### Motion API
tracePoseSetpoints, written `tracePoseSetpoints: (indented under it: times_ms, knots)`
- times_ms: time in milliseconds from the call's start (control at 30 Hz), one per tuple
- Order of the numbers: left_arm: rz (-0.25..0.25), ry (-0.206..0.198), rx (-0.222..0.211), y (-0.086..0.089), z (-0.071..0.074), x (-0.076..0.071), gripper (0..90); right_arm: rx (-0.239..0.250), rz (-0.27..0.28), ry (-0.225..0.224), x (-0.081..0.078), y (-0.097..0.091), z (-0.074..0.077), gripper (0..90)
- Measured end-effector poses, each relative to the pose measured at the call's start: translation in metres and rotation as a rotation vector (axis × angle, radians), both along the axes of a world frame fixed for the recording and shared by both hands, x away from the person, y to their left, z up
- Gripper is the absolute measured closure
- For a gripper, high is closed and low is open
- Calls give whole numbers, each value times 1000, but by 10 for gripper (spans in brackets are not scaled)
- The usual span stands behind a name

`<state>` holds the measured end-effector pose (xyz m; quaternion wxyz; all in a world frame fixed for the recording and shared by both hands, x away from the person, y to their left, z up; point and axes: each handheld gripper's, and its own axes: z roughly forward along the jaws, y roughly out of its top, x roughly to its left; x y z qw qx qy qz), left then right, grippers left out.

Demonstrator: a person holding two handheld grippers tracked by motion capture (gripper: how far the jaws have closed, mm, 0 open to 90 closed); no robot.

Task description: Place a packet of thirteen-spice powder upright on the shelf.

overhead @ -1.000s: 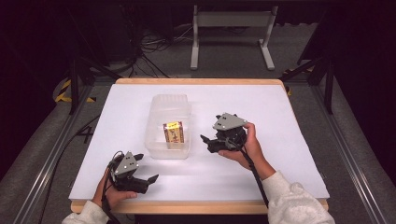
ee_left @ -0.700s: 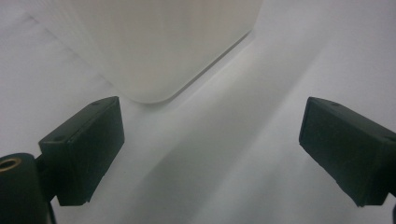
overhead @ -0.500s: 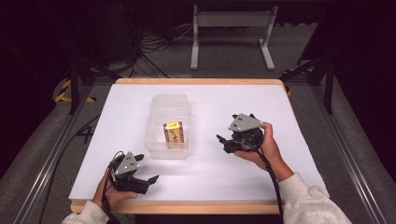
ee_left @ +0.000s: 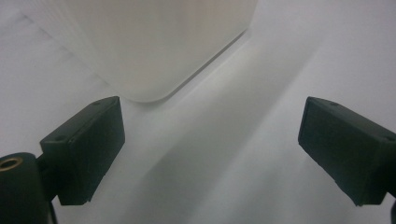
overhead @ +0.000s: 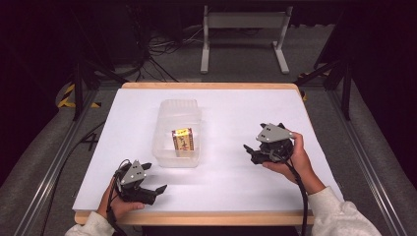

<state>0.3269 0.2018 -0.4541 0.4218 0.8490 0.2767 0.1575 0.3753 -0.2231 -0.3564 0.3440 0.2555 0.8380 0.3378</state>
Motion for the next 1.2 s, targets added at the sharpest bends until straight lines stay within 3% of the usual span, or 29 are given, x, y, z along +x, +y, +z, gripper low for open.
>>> tracePoseSetpoints:
  times_ms: [567, 867, 1200]
  knots:
    - [-8, 3, 14, -1, -1, 0, 79, -57, -11, 2, -18, -32, -20, 141]
    - [-11, 7, 14, -1, -1, 0, 79, -28, -59, -2, -26, -55, -34, 138]
    - [-11, 4, 17, -1, -1, -1, 79, 12, -93, 27, -38, -84, -49, 129]
